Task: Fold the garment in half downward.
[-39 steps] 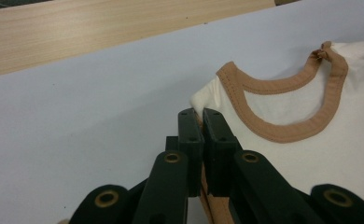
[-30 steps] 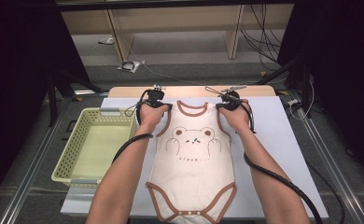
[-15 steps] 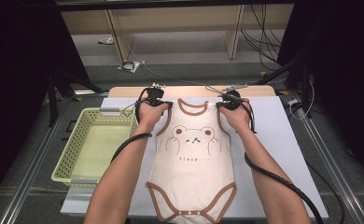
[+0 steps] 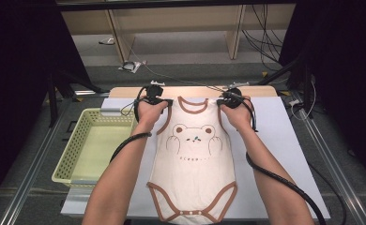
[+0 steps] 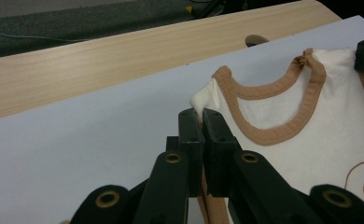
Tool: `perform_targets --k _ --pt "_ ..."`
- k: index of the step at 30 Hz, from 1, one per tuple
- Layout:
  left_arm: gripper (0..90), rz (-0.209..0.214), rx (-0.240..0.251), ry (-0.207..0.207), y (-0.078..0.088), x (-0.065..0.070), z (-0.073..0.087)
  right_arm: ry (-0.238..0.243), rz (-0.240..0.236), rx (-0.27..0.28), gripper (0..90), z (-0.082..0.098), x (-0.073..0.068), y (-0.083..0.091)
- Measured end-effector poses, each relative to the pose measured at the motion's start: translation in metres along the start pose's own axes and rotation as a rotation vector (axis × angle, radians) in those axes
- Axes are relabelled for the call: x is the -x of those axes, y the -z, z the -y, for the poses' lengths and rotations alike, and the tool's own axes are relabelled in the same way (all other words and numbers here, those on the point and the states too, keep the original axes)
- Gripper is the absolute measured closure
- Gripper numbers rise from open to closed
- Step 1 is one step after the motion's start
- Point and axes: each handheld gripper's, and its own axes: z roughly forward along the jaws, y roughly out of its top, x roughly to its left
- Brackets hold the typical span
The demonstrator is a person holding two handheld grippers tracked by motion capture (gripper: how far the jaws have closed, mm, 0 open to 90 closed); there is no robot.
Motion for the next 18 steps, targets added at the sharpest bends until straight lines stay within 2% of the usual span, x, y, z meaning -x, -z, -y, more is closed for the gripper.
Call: perform_targets --k 14,18 --pt "87.0 0.009 0.036 -0.02 0.009 0.002 -0.008 -0.004 0.005 0.02 88.4 -0.002 0.0 0.004" --pt "87.0 0.008 0.039 -0.037 0.011 0.003 -0.011 0.002 0.007 0.035 88.4 -0.005 0.001 0.007"
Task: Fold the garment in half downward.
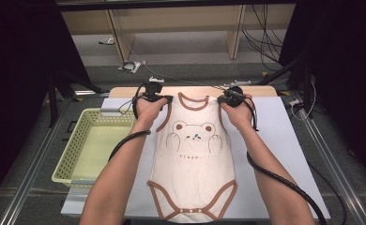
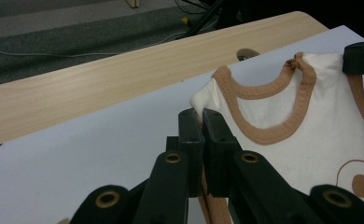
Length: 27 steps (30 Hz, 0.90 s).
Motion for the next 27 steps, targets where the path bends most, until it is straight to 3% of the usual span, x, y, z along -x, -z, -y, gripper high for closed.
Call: perform_targets --k 27 --pt "87.0 0.009 0.043 -0.007 0.013 0.0 -0.015 0.015 0.016 0.057 88.3 -0.018 0.001 0.015"
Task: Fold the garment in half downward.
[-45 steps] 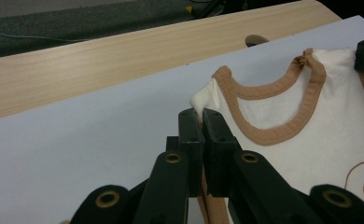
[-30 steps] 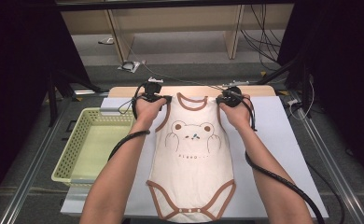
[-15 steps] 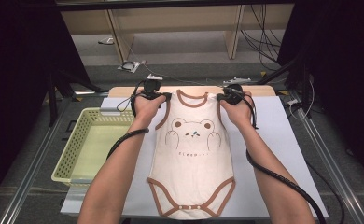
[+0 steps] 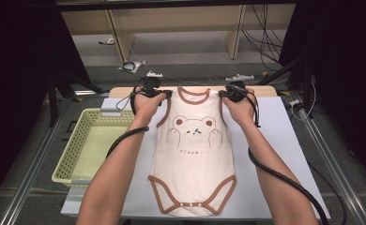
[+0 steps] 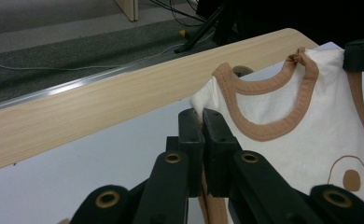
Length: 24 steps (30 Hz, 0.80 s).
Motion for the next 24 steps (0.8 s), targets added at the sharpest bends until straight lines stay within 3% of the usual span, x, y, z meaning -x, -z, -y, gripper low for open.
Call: perform_targets --k 24 --pt "87.0 0.019 0.03 -0.019 0.0071 0.0038 -0.0029 0.015 0.006 0.027 88.3 -0.0033 -0.0011 0.0055"
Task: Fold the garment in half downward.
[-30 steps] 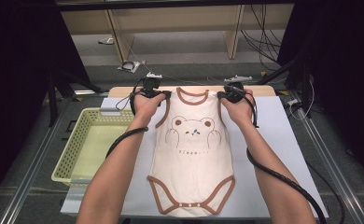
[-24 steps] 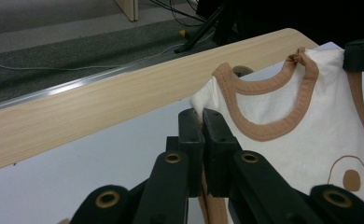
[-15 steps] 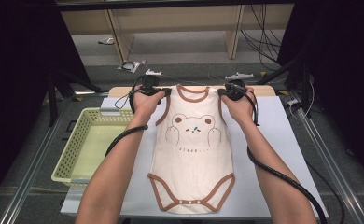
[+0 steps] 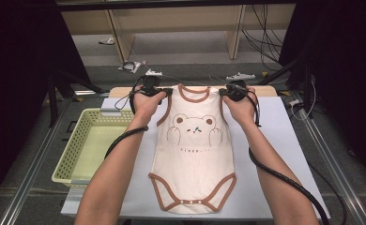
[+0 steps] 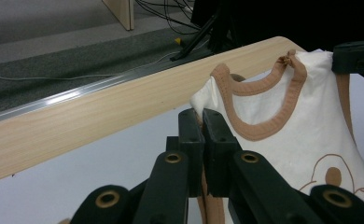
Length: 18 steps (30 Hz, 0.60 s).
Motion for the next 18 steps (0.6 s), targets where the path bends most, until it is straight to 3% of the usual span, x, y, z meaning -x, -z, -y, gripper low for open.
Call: perform_targets --k 18 --pt "87.1 0.042 0.035 -0.026 0.012 0.005 0.012 0.022 -0.009 0.03 88.3 0.016 -0.003 0.009"
